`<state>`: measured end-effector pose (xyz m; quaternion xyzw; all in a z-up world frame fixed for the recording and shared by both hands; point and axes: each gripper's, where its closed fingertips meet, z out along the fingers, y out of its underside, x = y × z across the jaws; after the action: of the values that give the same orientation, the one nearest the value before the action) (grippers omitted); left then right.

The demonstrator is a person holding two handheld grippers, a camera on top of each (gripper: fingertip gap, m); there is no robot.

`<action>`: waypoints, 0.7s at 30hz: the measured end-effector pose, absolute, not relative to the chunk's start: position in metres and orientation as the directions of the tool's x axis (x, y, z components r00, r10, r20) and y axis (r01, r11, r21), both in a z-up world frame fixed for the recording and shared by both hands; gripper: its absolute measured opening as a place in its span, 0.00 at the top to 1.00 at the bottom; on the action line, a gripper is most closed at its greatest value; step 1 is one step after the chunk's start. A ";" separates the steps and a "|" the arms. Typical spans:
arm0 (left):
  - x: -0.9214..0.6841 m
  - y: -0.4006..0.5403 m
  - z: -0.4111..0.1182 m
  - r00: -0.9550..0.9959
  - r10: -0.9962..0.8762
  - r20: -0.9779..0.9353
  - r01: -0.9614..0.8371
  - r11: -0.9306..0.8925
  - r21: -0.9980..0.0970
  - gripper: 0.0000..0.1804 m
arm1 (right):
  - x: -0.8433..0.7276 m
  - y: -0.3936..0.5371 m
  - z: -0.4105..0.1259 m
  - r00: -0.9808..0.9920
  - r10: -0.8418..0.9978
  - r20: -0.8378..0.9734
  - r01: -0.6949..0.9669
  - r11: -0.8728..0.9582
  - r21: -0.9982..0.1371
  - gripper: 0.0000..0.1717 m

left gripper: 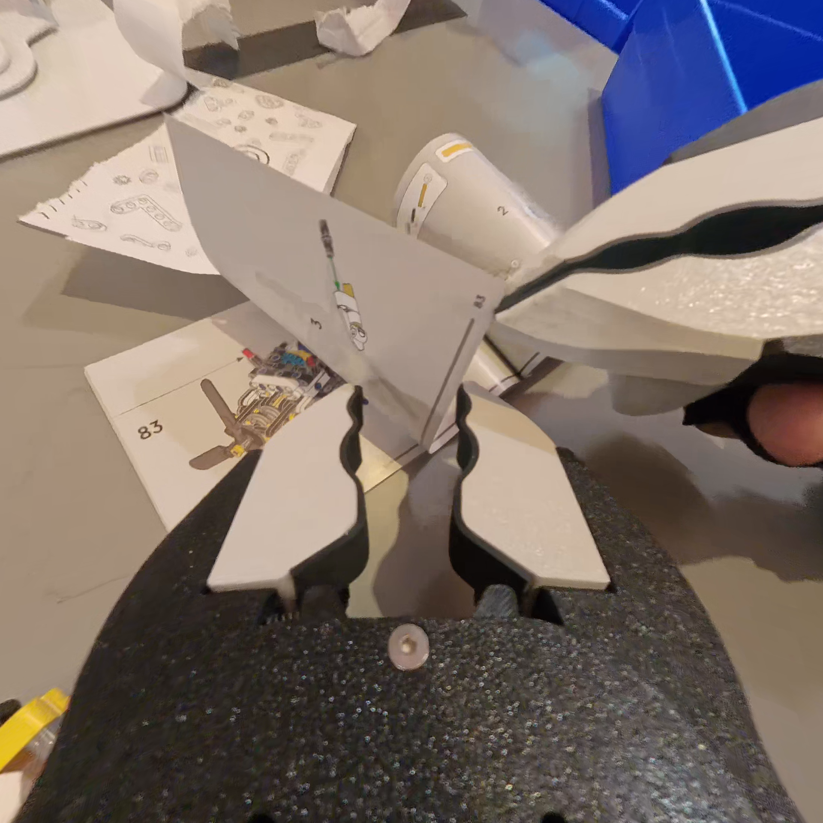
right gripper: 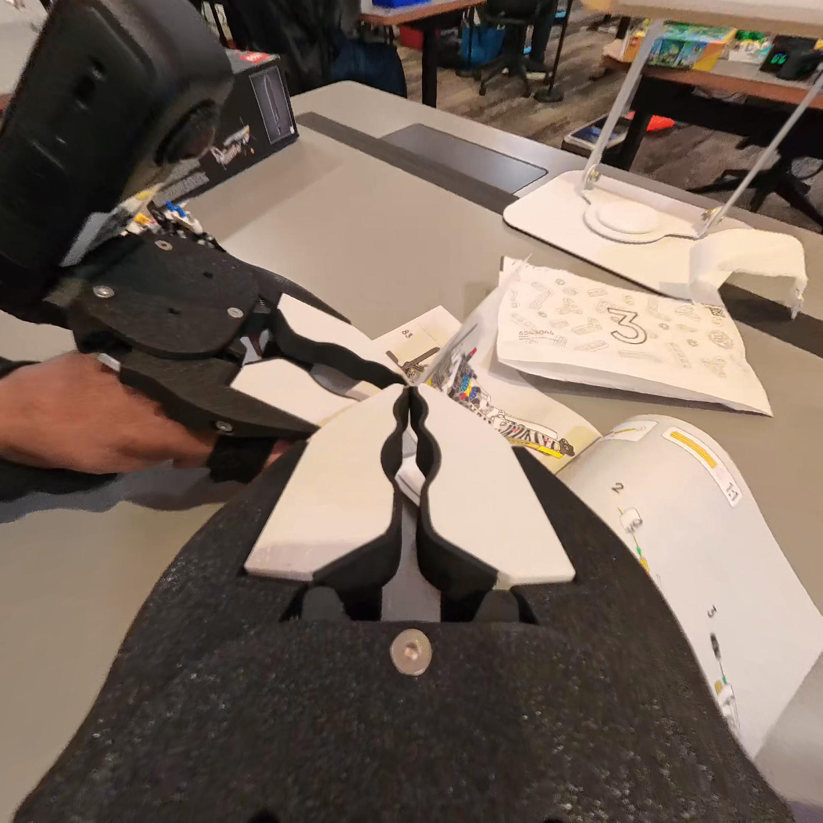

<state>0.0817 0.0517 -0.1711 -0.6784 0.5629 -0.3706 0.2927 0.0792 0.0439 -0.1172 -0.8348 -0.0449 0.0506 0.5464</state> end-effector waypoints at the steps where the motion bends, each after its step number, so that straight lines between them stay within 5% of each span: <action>1: 0.084 0.050 -0.168 0.095 -0.982 0.162 -0.532 -0.187 -0.826 0.80 | 0.080 0.040 -0.114 0.991 0.130 -0.038 0.015 -0.382 -0.924 1.00; 7: 0.093 0.034 -0.136 0.074 -0.994 0.081 -0.425 -0.105 -0.899 0.99 | 0.089 0.002 -0.093 0.992 0.123 -0.042 -0.008 -0.265 -0.964 0.94; 14: 0.109 0.025 -0.109 0.051 -0.995 -0.090 -0.423 0.059 -0.904 0.98 | 0.101 -0.044 -0.099 0.997 0.076 -0.020 -0.004 -0.208 -0.978 0.93; 21: 0.036 0.064 -0.126 0.157 -0.987 0.023 -0.442 -0.091 -0.892 0.85 | 0.075 -0.035 -0.120 0.965 0.211 0.153 0.214 -0.306 -0.928 0.84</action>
<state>0.0358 0.0642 -0.1262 -0.6518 0.5481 -0.3476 0.3923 0.0755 -0.0347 -0.1197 -0.8080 -0.1316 -0.0012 0.5744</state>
